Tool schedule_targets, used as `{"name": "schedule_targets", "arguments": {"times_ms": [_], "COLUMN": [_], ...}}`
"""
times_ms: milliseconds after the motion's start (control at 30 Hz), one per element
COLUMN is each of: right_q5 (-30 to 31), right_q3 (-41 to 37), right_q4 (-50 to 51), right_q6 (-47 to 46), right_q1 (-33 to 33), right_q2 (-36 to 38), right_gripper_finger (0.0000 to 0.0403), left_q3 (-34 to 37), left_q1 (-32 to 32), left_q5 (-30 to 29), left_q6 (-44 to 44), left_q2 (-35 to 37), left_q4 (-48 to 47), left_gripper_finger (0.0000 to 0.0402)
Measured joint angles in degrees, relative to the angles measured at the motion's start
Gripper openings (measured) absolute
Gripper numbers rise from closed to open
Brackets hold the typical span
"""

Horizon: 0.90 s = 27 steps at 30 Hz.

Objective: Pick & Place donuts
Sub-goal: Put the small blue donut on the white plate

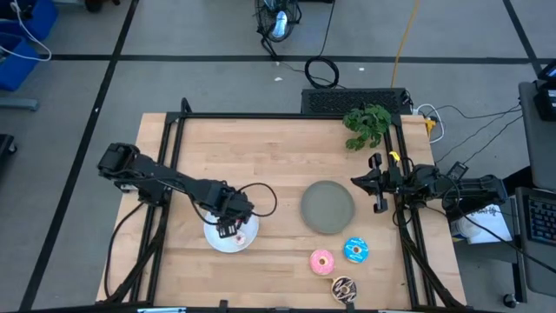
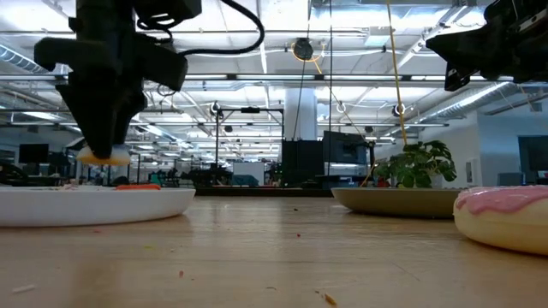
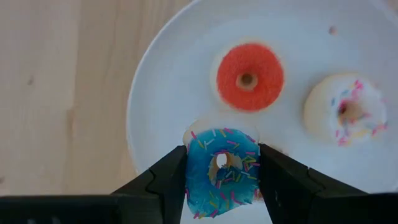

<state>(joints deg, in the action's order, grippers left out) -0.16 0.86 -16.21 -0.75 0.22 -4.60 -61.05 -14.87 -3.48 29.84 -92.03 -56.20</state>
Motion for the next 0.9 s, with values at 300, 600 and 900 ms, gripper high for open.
{"name": "schedule_targets", "arguments": {"times_ms": [300, 600, 900], "right_q5": [0.02, 0.04, -0.01], "right_q3": [0.00, 0.00, -0.02], "right_q4": [-0.20, -0.22, -0.20], "right_q6": [0.04, 0.08, -0.03], "right_q1": [0.01, -0.01, 0.01], "right_q2": [-0.07, -0.07, -0.07], "right_gripper_finger": [0.0000, 0.0000, 0.0000], "left_q3": [2.66, 3.10, 6.31], "left_q1": [-0.20, -0.20, 0.13], "left_q5": [-0.25, -2.51, -0.44], "left_q6": [2.36, 3.36, 4.41], "left_q2": [2.17, 2.17, 0.33], "left_q4": [2.88, 2.87, 4.74], "left_gripper_finger": [0.0182, 0.0182, 0.0182]}}
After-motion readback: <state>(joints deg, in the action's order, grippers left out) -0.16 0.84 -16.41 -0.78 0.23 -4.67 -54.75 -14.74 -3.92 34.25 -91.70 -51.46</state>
